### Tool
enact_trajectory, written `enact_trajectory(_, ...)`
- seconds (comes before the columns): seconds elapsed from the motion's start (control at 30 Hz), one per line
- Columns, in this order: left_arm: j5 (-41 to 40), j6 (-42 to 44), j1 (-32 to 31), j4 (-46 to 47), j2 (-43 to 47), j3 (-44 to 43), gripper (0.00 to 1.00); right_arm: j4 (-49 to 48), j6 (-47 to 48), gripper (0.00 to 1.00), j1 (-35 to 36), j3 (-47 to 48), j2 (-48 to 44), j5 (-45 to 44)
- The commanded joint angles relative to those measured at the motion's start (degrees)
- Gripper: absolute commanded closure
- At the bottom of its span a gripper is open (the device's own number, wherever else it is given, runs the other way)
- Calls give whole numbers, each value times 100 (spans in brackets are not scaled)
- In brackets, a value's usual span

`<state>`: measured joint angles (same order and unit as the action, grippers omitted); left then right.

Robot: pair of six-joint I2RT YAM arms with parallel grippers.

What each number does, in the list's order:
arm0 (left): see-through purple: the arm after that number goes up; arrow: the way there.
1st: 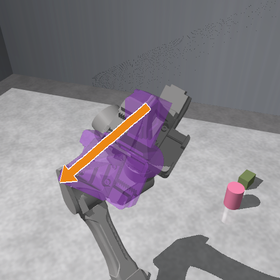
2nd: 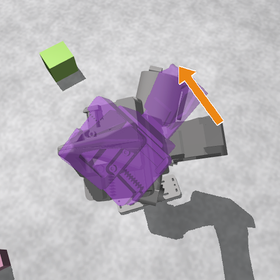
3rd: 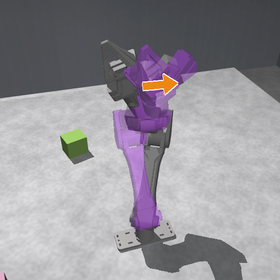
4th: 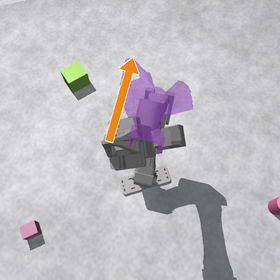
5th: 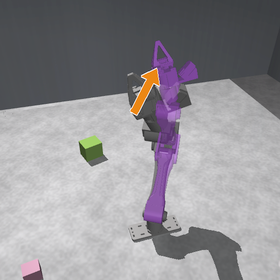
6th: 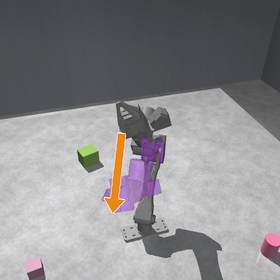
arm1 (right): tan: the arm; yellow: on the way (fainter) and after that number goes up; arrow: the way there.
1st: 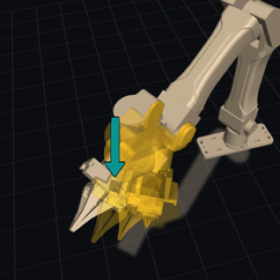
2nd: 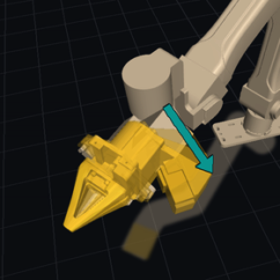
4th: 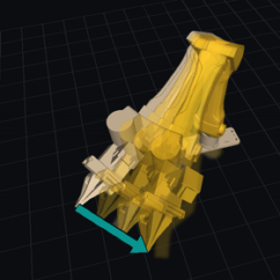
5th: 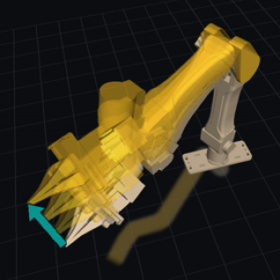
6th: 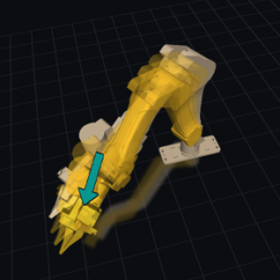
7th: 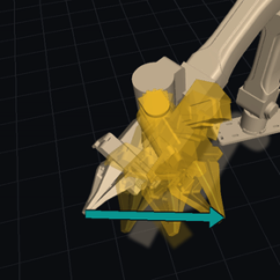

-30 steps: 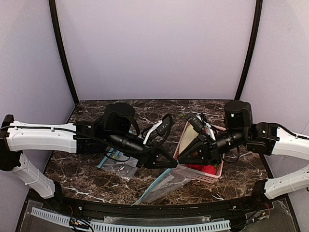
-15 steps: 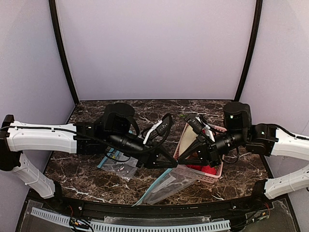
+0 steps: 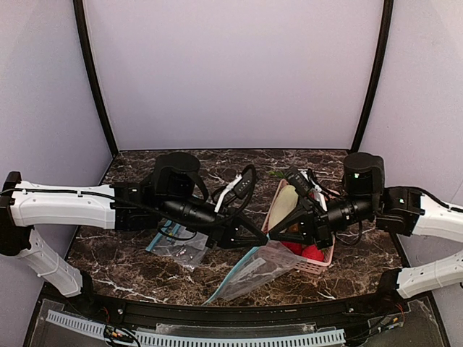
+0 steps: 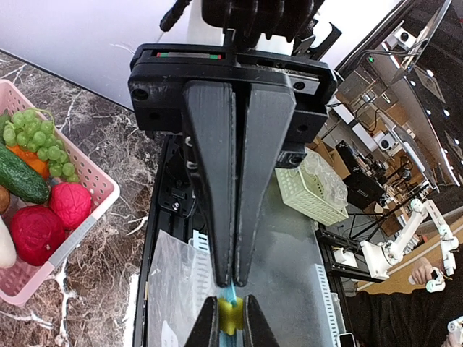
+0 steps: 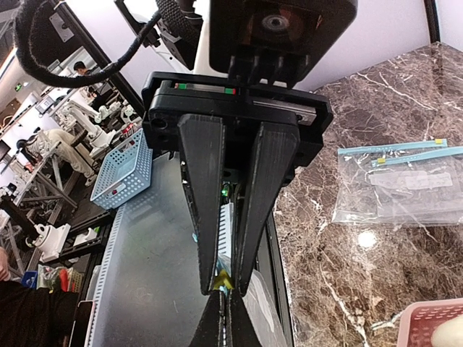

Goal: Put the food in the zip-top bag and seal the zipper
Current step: Hold the zipper food storage bag at the corner of the board, then unzip the zipper of the food storage bag.

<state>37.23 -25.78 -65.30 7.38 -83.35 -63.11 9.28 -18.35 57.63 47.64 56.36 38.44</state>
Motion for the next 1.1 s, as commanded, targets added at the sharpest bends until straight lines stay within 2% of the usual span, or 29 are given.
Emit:
enact_trajectory(0.0, -9, 3, 77, -103, 82, 184, 99, 199, 133, 100, 28, 116, -133, -344)
enact_trajectory(0.33, -22, 7, 102, -120, 66, 184, 99, 282, 169, 100, 43, 200, -45, -440)
enact_trajectory(0.77, -125, 3, 120, -161, 80, 294, 99, 601, 121, 100, 44, 329, -128, -1484)
enact_trajectory(1.07, -152, 12, 122, -164, 104, 331, 99, 678, 76, 100, 46, 343, -157, -1808)
